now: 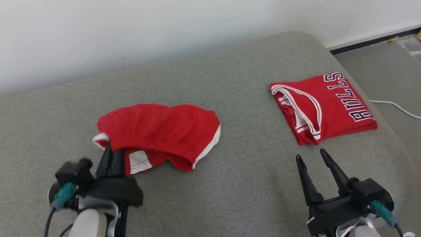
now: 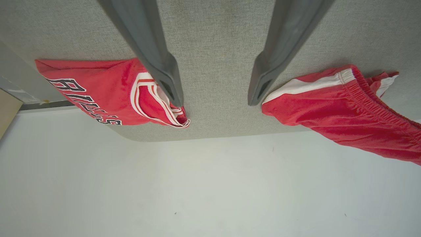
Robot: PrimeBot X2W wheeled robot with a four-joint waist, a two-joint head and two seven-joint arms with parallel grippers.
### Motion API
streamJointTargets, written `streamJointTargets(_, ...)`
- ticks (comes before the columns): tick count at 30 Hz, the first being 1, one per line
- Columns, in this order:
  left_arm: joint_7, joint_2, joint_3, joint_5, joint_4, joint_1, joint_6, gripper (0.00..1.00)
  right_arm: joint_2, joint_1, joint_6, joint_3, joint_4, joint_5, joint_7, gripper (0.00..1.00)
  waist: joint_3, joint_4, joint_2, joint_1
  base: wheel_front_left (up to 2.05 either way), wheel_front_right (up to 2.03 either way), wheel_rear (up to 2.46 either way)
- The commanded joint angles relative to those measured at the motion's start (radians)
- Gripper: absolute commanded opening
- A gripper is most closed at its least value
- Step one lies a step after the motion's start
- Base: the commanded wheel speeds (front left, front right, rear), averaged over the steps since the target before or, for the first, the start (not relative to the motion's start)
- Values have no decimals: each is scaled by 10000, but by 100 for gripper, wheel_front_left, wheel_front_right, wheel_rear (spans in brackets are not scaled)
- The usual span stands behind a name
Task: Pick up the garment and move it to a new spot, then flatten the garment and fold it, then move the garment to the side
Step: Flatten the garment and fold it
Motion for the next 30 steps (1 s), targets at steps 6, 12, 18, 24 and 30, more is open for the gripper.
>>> streamJointTargets(6,-44,-1,-1072,-100,-1091,-1154,-365,0,40,-73,-23,65,61,88,-41,100,-222,198,-1,-1,0,0,0)
streamJointTargets(12,-32,4,-2356,-799,-1587,-2611,-433,0,64,-36,-23,85,126,88,-41,100,-364,254,-1,-1,0,0,0)
streamJointTargets(18,-31,6,-3010,-2192,-2224,-3780,-249,0,113,-13,-23,115,176,120,-41,100,-420,227,-1,-1,0,0,0)
streamJointTargets(24,-23,4,-3238,-3610,-3042,-4203,-153,0,161,2,-23,100,169,118,-41,100,-417,348,-1,-1,0,0,0)
streamJointTargets(30,-23,-1,-3649,-4656,-3496,-4407,-361,0,165,-56,-23,130,177,75,-41,100,-371,566,-1,-1,0,0,0)
